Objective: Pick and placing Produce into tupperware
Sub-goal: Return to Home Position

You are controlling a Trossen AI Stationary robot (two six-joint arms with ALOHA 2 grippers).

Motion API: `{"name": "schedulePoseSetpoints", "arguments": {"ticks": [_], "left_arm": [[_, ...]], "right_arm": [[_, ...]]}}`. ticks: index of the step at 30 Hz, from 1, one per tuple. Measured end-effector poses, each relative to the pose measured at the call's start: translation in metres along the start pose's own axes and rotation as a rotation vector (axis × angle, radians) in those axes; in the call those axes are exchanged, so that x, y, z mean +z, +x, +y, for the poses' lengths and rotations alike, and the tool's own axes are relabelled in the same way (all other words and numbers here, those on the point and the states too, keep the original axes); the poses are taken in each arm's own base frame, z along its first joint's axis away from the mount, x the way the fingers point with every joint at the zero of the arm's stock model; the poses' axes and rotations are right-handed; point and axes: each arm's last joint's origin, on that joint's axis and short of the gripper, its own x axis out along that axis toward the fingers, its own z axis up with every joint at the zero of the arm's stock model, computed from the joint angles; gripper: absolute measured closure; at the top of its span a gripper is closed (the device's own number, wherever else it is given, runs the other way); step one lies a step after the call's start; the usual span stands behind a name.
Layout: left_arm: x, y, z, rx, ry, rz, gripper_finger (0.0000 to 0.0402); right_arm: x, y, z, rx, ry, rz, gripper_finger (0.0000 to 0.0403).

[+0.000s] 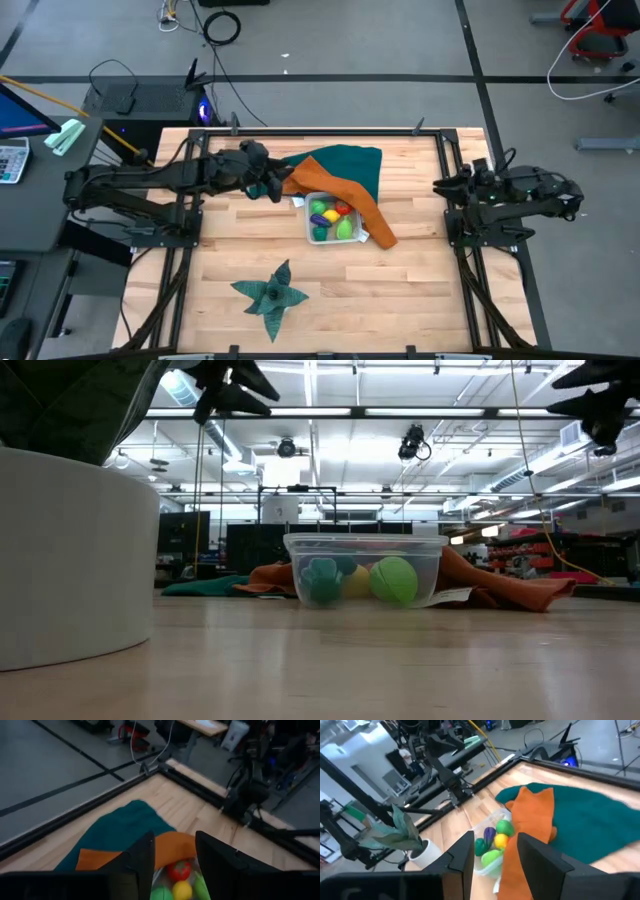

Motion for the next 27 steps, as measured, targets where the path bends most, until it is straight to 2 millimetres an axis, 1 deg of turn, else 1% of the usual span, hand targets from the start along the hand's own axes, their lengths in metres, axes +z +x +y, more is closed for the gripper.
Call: {"name": "schedulePoseSetpoints", "arguments": {"ticks": [3, 12, 20, 27], "left_arm": [[-0.003, 0.0, 0.001, 0.011, 0.01, 0.028, 0.026], [-0.004, 0.0, 0.002, 0.016, 0.009, 0.036, 0.0269], [-0.004, 0.0, 0.001, 0.013, -0.012, 0.039, 0.027], [-0.005, 0.0, 0.001, 0.016, -0.013, 0.043, 0.0269]], "right_arm": [[-0.014, 0.011, -0.005, 0.001, 0.024, 0.013, 0.0289], [-0.039, 0.041, -0.009, 0.023, 0.029, 0.001, 0.0289], [-0.048, 0.052, -0.011, 0.044, 0.041, -0.021, 0.0293], [-0.059, 0.062, -0.016, 0.013, 0.04, -0.046, 0.0304]]}}
